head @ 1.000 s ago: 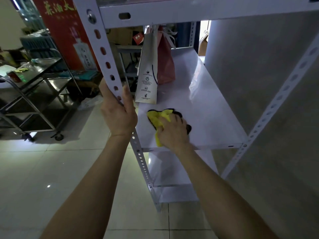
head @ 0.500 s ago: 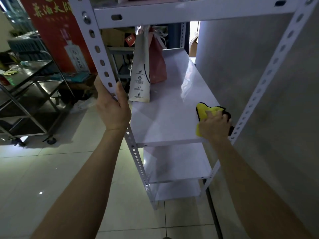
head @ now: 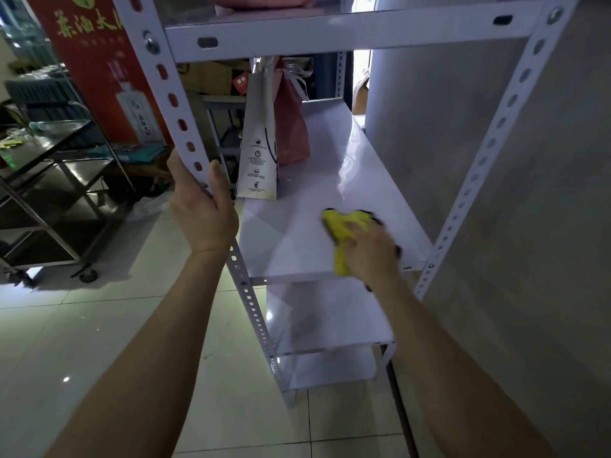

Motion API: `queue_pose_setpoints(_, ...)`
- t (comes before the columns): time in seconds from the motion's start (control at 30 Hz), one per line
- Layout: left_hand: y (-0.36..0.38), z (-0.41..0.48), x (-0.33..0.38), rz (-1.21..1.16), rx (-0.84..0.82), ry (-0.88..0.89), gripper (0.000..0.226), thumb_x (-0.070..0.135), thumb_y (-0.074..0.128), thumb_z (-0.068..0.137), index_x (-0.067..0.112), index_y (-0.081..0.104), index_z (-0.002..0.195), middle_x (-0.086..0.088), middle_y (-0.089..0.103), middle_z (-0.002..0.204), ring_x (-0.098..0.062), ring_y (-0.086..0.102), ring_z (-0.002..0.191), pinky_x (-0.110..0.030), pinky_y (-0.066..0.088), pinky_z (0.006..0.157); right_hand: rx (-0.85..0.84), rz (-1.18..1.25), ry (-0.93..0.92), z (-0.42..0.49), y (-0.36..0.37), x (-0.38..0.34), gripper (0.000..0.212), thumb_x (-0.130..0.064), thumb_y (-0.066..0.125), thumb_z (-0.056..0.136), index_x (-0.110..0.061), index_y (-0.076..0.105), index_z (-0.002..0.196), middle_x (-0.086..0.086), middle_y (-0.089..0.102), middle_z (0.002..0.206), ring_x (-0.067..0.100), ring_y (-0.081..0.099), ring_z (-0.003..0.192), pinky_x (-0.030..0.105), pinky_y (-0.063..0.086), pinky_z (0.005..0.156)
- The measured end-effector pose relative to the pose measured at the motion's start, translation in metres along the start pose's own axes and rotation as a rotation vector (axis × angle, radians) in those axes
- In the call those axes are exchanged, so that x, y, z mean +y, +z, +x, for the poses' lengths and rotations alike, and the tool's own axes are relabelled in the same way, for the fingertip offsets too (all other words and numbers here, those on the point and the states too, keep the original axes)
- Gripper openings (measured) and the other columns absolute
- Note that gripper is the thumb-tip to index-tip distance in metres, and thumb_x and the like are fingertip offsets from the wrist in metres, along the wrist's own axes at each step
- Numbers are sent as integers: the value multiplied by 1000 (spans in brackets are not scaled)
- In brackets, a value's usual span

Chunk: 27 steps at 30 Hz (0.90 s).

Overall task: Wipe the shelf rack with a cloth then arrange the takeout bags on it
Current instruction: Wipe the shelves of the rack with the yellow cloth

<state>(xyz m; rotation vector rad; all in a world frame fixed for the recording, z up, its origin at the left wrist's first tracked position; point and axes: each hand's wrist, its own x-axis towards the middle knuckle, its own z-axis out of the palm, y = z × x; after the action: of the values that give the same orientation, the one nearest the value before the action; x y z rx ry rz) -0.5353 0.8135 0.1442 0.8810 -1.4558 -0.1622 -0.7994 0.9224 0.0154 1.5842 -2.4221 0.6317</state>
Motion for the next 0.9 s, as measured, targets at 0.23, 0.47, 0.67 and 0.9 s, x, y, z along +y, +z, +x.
queue_pose_setpoints(0.23,0,1,-3,29,-17,-23,49,55,43,113,12,42,139,-5,67,90,-25,68,61,-49,58,55,-179,-16,421,69,-17,24,54,-41,45,93,-31,53,146,20,42,152,45,38,137,59,25,118)
queue_pose_setpoints(0.47,-2,0,-3,45,-50,-30,44,52,43,114,14,43,136,-6,64,86,-25,67,63,-49,57,57,-89,-21,93,8,-2,-23,54,-36,49,84,-29,71,134,21,63,126,45,57,106,55,49,89)
queue_pose_setpoints(0.67,-22,-1,23,31,-166,-101,45,59,37,112,25,40,141,5,65,95,-18,70,75,-51,61,66,9,78,62,-8,-27,-7,52,-28,47,88,-33,69,136,15,60,102,42,60,90,49,51,81)
queue_pose_setpoints(0.9,-56,67,55,93,-139,-33,53,69,25,110,32,47,141,12,65,119,-17,70,103,-53,61,87,254,415,-134,-60,-142,-52,45,-34,43,102,-36,59,145,-4,53,130,23,54,119,42,51,99)
